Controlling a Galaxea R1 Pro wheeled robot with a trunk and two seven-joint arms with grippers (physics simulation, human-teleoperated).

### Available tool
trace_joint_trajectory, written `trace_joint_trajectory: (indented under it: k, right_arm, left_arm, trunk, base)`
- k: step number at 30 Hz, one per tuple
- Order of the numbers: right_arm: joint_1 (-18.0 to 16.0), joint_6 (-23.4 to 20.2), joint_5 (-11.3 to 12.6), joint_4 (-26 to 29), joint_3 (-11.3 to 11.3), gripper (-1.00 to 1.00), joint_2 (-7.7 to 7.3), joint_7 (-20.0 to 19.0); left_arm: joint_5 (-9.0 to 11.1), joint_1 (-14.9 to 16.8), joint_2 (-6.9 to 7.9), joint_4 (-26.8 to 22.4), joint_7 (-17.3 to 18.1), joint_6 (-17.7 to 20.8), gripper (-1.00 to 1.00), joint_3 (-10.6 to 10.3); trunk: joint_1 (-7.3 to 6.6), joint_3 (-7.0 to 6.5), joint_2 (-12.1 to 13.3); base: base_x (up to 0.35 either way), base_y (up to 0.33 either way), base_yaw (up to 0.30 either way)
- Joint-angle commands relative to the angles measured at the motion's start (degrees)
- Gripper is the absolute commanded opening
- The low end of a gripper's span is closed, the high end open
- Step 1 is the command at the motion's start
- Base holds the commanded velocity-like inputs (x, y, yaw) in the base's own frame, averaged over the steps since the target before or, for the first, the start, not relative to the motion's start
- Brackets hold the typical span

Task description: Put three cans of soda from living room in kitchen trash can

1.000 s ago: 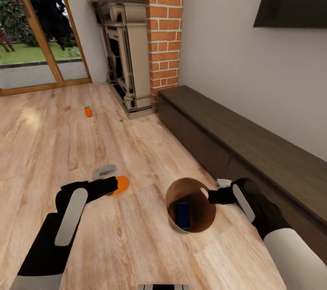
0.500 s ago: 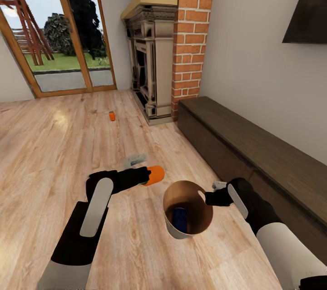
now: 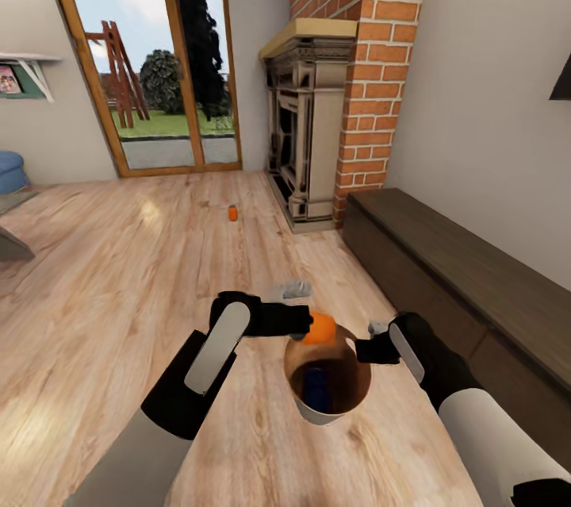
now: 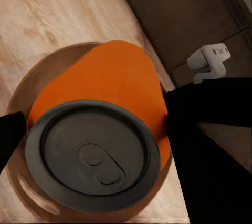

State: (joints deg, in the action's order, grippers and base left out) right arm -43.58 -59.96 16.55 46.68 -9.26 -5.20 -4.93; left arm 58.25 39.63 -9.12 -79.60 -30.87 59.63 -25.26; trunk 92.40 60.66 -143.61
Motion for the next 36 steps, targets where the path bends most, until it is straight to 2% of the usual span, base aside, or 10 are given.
trace_joint_trajectory:
  k: [1, 2, 5, 16, 23, 27, 29, 32, 33, 36]
  right_arm:
    - [0.0, 0.0, 3.3, 0.0, 0.1, -1.00, 0.05, -0.1]
    - [0.0, 0.0, 3.3, 0.0, 0.1, -1.00, 0.07, 0.0]
    - [0.0, 0.0, 3.3, 0.0, 0.1, -1.00, 0.09, 0.1]
    - [0.1, 0.0, 3.5, 0.5, 0.1, -1.00, 0.10, 0.2]
    - [0.2, 0.0, 3.5, 0.7, 0.0, -1.00, 0.03, 0.2]
    - [0.2, 0.0, 3.6, 0.8, 0.0, -1.00, 0.01, 0.2]
    - [0.2, 0.0, 3.6, 0.8, 0.0, -1.00, 0.01, 0.2]
    - [0.2, 0.0, 3.6, 0.8, 0.0, -1.00, 0.01, 0.2]
    - [0.2, 0.0, 3.6, 0.8, 0.0, -1.00, 0.01, 0.2]
    - [0.2, 0.0, 3.5, 0.8, 0.0, -1.00, 0.01, 0.2]
  left_arm:
    - [0.5, 0.8, -0.10, 2.1, -0.4, 0.1, -1.00, -1.3]
    - [1.1, 1.6, -0.20, 4.7, -0.8, 0.1, -1.00, -2.6]
    - [1.6, 2.4, -0.27, 8.0, -1.2, 0.1, -1.00, -3.5]
    - [1.9, 3.2, -0.71, 16.7, -0.5, 0.0, -1.00, -4.1]
    - [1.6, 3.3, -0.60, 18.9, 1.7, -1.0, -1.00, -4.1]
    - [1.4, 3.3, -0.57, 21.3, 3.0, -3.6, -1.00, -4.5]
    - [1.2, 3.7, -0.50, 23.9, 6.2, -6.2, -1.00, -8.1]
    - [1.2, 4.6, -0.51, 26.2, 8.7, -8.6, -1.00, -10.4]
    - [1.2, 4.8, -0.49, 26.7, 9.6, -9.1, 1.00, -10.8]
    - [1.2, 5.0, -0.45, 27.3, 11.2, -9.9, 1.00, -11.3]
  trunk:
    - [-0.03, -0.23, 0.0]
    - [-0.06, -0.46, 0.0]
    - [-0.13, -1.12, 0.1]
    - [-0.42, -3.56, 0.2]
    - [-0.42, -3.56, 0.2]
    - [-0.42, -3.56, 0.2]
    - [-0.42, -3.56, 0.2]
    - [-0.42, -3.56, 0.2]
    - [-0.42, -3.56, 0.2]
    - [-0.42, -3.56, 0.2]
  base:
    - [0.000, 0.000, 0.297]
    - [0.000, 0.000, 0.298]
    - [0.000, 0.000, 0.298]
    - [0.000, 0.000, 0.298]
    - [0.000, 0.000, 0.298]
    - [0.000, 0.000, 0.298]
    - [0.000, 0.000, 0.298]
    - [0.000, 0.000, 0.298]
    - [0.000, 0.000, 0.298]
    - [0.000, 0.000, 0.298]
